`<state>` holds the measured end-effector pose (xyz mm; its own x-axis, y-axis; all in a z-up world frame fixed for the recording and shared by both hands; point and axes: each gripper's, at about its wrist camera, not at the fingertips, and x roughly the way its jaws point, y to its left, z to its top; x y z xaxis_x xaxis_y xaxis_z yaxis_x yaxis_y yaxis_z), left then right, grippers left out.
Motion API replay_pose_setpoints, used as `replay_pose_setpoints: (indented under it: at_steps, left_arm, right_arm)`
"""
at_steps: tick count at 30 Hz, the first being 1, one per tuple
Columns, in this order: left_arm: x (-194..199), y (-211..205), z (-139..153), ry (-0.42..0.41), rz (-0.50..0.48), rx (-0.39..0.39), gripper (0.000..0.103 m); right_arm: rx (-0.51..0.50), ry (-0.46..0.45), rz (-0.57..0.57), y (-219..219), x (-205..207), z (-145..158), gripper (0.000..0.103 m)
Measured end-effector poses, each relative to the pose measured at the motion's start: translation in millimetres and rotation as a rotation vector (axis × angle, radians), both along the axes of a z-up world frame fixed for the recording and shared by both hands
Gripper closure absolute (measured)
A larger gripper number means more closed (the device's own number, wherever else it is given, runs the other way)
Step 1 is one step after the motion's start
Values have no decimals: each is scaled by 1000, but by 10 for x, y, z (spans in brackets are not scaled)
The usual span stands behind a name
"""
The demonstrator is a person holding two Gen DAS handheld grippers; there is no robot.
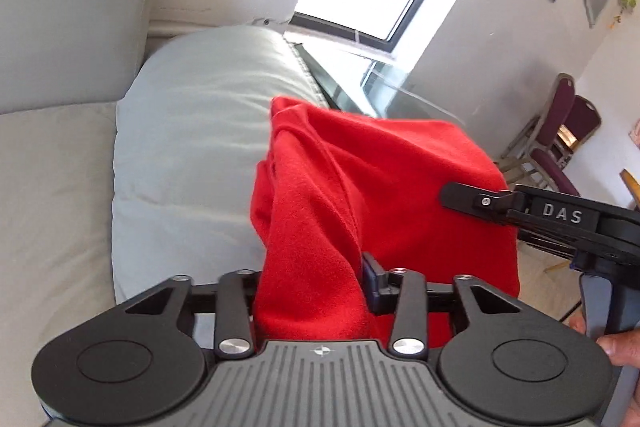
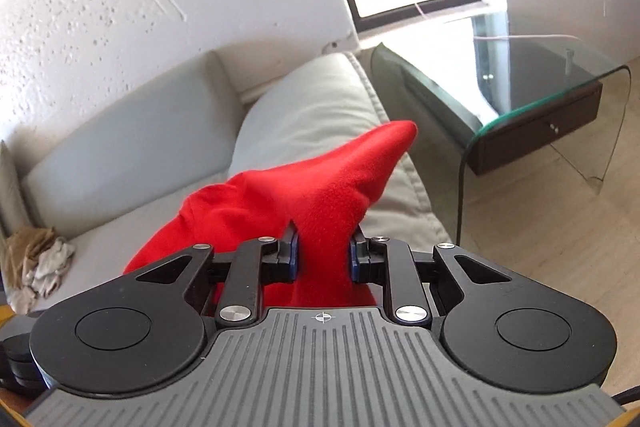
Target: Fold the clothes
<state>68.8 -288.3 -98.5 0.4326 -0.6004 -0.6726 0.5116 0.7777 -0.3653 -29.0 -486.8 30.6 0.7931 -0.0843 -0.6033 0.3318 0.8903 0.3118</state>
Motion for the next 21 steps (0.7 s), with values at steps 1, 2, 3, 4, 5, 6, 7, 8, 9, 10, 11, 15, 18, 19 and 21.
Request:
replay_pose_setpoints:
  at_steps: [1,2,3,4,5,6,7,8,9,10,11,15,18,19,21]
  left_arm:
    - [127,-79,-149,57,17,80,33]
    - [188,-88,-258,104,42,144,42]
    - [243,-91,-362,151,67,205,48]
    - [237,-22,-408,168,85,201,44]
    - [198,73,-410,167,86,161,42]
    - [149,152,-393,155,86,134,37]
    - [92,223,-355,134,98,128,35]
    - [22,258,-302,102,111,133,36]
    - [-50,290,-248,69,123,140,36]
    - [-123,322,-194,36,136,146,37]
    - [-201,332,-125,-12,131,138,38]
    - [-458,36,102,-205,34,133,67]
    - [-507,-321,-1,-251,-30,212,76]
    - [-481,-442,-93,-230,-37,250,77]
    - [-463,-592,-289,-184,-70,311,77]
  right_arm:
    - [9,37,-27,-101,99,-99,58]
    - [20,98,-61,-205,193,-219,43]
    - [32,160,-96,-309,286,-339,41]
    - [61,220,-118,-402,334,-461,42]
    - [101,250,-122,-473,307,-550,42]
    - [124,246,-124,-514,222,-581,42]
    - [137,234,-127,-542,118,-588,41]
    - [149,221,-130,-570,14,-595,37]
    - [157,208,-139,-582,-97,-583,36]
    - [169,186,-147,-580,-200,-551,36]
    - [188,159,-150,-576,-294,-514,36]
    - [206,46,-87,-431,-526,-361,56]
    - [192,57,-30,-282,-540,-392,90]
    - [192,75,-32,-242,-569,-417,90]
    - [192,110,-36,-162,-626,-468,90]
